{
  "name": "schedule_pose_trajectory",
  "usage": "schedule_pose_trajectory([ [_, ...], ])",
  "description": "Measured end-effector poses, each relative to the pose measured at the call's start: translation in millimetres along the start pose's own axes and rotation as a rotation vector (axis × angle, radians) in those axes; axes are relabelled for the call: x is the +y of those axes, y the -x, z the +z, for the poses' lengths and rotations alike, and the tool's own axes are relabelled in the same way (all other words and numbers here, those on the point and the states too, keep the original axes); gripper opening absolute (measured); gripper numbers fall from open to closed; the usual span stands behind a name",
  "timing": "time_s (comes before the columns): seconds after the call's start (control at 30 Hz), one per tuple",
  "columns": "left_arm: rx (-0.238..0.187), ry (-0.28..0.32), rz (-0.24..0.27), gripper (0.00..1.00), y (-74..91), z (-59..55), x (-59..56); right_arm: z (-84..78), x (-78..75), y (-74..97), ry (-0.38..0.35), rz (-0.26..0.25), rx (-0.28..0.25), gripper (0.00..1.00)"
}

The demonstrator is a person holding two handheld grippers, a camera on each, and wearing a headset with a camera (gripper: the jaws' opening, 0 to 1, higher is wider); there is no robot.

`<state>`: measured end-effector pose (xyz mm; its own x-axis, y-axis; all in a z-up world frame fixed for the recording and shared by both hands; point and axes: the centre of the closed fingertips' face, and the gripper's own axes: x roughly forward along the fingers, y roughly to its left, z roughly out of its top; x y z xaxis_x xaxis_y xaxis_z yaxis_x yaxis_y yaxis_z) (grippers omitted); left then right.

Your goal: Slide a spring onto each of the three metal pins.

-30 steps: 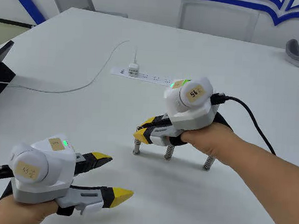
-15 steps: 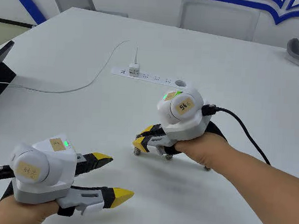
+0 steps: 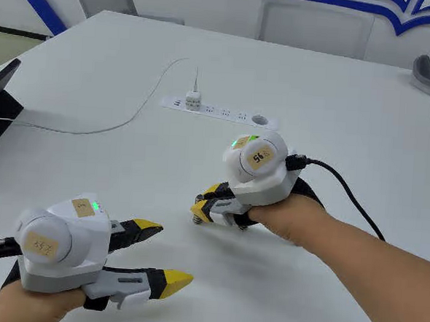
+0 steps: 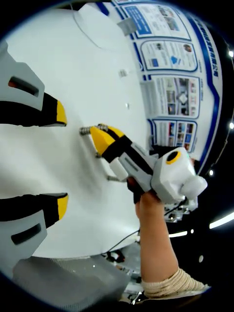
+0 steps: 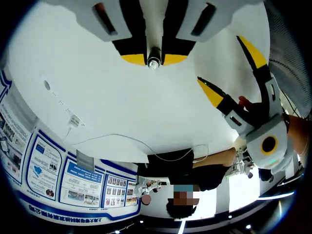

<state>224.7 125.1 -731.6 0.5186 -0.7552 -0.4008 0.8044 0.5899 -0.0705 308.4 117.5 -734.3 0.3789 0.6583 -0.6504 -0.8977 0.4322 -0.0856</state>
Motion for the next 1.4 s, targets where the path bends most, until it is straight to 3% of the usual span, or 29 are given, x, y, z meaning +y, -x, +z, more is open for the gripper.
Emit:
schedule_pose_trajectory([
  [0.43, -0.009, 0.001, 0.007, 0.57, -0.5, 4.1, 0.8, -1.2, 3.5, 13.9, 0.001, -0.018, -0.014, 0.18],
  [0.97, -0.016, 0.001, 0.016, 0.62, -0.1, 8.9, 1.0, -3.1, 14.6, 45.4, -0.016, -0.05, -0.07, 0.21],
  [1.4, -0.013, 0.001, 0.02, 0.67, -0.4, 10.3, 1.8, -28.9, 22.8, 65.9, -0.056, -0.067, -0.07, 0.22],
])
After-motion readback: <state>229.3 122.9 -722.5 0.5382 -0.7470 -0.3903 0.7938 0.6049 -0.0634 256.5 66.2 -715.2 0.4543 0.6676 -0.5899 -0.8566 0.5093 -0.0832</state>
